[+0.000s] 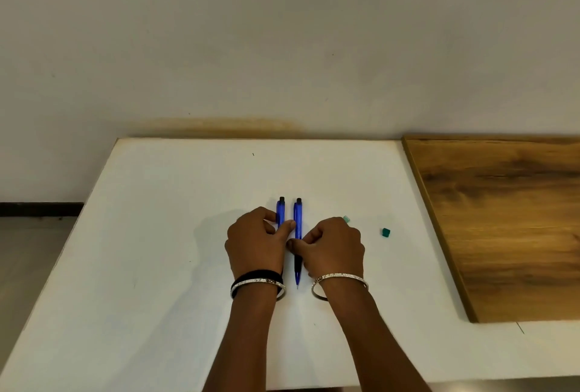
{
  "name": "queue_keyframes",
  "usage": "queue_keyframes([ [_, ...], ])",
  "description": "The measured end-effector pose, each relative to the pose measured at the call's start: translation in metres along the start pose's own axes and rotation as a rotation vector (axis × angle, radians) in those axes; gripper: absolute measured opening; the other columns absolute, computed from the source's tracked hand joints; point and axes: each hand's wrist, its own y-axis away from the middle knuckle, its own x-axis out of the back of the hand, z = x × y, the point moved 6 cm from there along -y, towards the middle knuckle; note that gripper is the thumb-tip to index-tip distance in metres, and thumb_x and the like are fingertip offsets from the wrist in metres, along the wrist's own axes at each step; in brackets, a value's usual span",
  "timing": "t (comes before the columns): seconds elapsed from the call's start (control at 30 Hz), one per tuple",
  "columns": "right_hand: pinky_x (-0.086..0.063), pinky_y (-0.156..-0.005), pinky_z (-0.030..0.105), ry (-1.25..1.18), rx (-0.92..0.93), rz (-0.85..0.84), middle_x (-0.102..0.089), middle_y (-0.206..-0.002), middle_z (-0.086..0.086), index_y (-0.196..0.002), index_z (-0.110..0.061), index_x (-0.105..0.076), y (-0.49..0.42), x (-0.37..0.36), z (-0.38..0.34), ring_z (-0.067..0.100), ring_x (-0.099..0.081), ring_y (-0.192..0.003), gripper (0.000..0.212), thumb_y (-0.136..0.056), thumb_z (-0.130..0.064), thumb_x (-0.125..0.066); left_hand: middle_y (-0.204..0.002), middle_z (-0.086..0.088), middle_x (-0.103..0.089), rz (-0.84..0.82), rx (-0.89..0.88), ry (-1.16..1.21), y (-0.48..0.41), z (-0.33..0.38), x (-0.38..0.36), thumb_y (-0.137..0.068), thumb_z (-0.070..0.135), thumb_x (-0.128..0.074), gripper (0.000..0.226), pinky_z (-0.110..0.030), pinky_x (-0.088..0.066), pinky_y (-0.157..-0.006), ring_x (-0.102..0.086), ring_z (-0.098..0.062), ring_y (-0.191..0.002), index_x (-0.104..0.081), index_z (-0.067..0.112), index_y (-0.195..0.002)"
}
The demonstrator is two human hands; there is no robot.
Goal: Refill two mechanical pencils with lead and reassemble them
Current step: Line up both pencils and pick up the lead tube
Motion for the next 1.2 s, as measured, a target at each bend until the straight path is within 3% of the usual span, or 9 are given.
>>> queue_keyframes([
  [0.1, -0.056, -0.075, 0.029, -0.009, -0.006, -0.011, -0.069, -0.067, -0.002, -0.078, -0.013, -0.072, 0.0001, 0.0003, -0.0002, 0.016, -0.068, -0.071, 0.033, -0.071, -0.045, -0.078, -0.090, 0.000, -0.070, 0.004, -0.006, -0.032, -0.0006, 0.0007, -0.0028, -0.075, 0.046, -0.074, 0.035, -0.021, -0.040, -0.070, -0.052, -0.009, -0.074, -0.070, 0.020, -0.098],
  [0.23, -0.057, -0.076, 0.031, -0.011, -0.011, -0.009, -0.071, -0.071, 0.000, -0.081, -0.013, -0.072, 0.0010, -0.0001, -0.0016, 0.017, -0.069, -0.075, 0.033, -0.072, -0.044, -0.078, -0.097, -0.001, -0.069, -0.007, -0.026, -0.052, -0.0007, 0.0022, -0.0015, -0.075, 0.046, -0.074, 0.043, -0.022, -0.041, -0.073, -0.062, -0.015, -0.086, -0.066, 0.021, -0.110],
  [0.43, -0.055, -0.077, 0.030, 0.019, -0.002, -0.004, -0.059, -0.065, -0.006, -0.082, -0.014, -0.072, 0.0002, 0.0010, -0.0017, 0.017, -0.067, -0.079, 0.030, -0.073, -0.041, -0.078, -0.068, 0.010, -0.060, -0.027, 0.050, -0.039, -0.0035, -0.0021, 0.0034, -0.070, 0.043, -0.080, 0.031, -0.025, -0.044, -0.066, -0.062, -0.014, -0.073, -0.066, 0.023, -0.090],
  [0.8, -0.055, -0.084, 0.035, 0.041, 0.008, -0.034, -0.071, -0.084, 0.000, -0.087, -0.014, -0.073, 0.0001, 0.0019, -0.0004, 0.020, -0.065, -0.088, 0.032, -0.074, -0.043, -0.077, -0.076, 0.002, -0.074, -0.126, 0.100, -0.047, -0.0028, -0.0015, -0.0029, -0.071, 0.043, -0.079, 0.026, -0.033, -0.057, -0.074, -0.070, -0.017, -0.071, -0.074, 0.020, -0.083],
  [1.03, -0.054, -0.081, 0.033, 0.051, 0.018, -0.039, -0.059, -0.070, -0.004, -0.083, -0.013, -0.073, 0.0014, 0.0062, -0.0016, 0.020, -0.065, -0.087, 0.031, -0.074, -0.042, -0.078, -0.066, 0.003, -0.073, -0.170, 0.157, 0.026, -0.0009, -0.0048, -0.0008, -0.070, 0.043, -0.080, 0.025, -0.024, -0.051, -0.063, -0.069, -0.015, -0.063, -0.075, 0.020, -0.078],
  [1.2, -0.054, -0.079, 0.031, 0.039, 0.008, -0.052, -0.060, -0.068, -0.005, -0.083, -0.014, -0.074, 0.0014, 0.0083, -0.0020, 0.018, -0.066, -0.085, 0.032, -0.073, -0.043, -0.079, -0.062, 0.002, -0.072, -0.170, 0.192, 0.058, 0.0010, -0.0065, 0.0008, -0.069, 0.045, -0.080, 0.025, -0.034, -0.059, -0.070, -0.071, -0.017, -0.061, -0.075, 0.021, -0.071],
])
